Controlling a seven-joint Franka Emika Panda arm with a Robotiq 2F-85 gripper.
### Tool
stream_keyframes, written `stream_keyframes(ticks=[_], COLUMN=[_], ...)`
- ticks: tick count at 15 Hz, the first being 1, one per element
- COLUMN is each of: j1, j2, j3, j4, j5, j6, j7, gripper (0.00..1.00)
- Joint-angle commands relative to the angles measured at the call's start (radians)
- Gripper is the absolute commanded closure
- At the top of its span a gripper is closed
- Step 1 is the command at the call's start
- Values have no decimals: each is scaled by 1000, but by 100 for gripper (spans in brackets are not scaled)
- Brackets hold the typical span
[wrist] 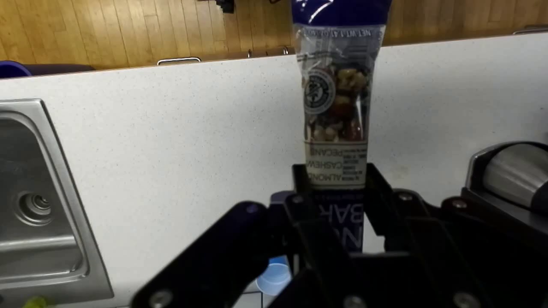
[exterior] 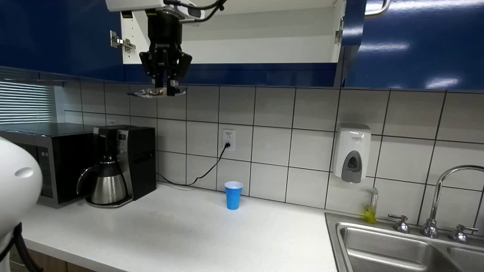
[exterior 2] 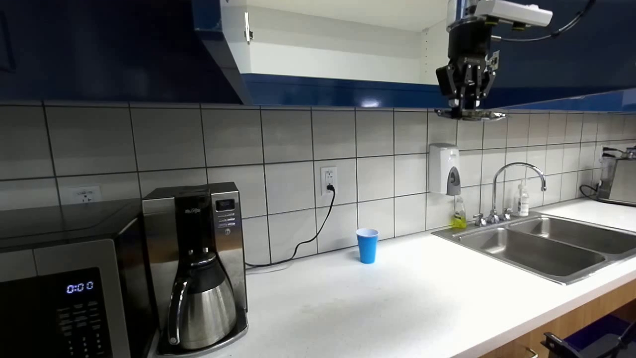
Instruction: Pick up the object from the counter and put it in the cabinet
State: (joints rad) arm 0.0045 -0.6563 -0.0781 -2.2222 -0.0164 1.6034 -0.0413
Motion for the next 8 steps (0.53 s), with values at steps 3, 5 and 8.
stream_keyframes(ticks=[3, 5, 8], j1=[-18, -19, -21], j2=[58, 83, 130], j3=[8, 10, 16], j4=[246, 319, 412], j5=[61, 76, 98], j6=[-128, -145, -131], j7=[58, 75, 112], gripper=[91, 91, 91])
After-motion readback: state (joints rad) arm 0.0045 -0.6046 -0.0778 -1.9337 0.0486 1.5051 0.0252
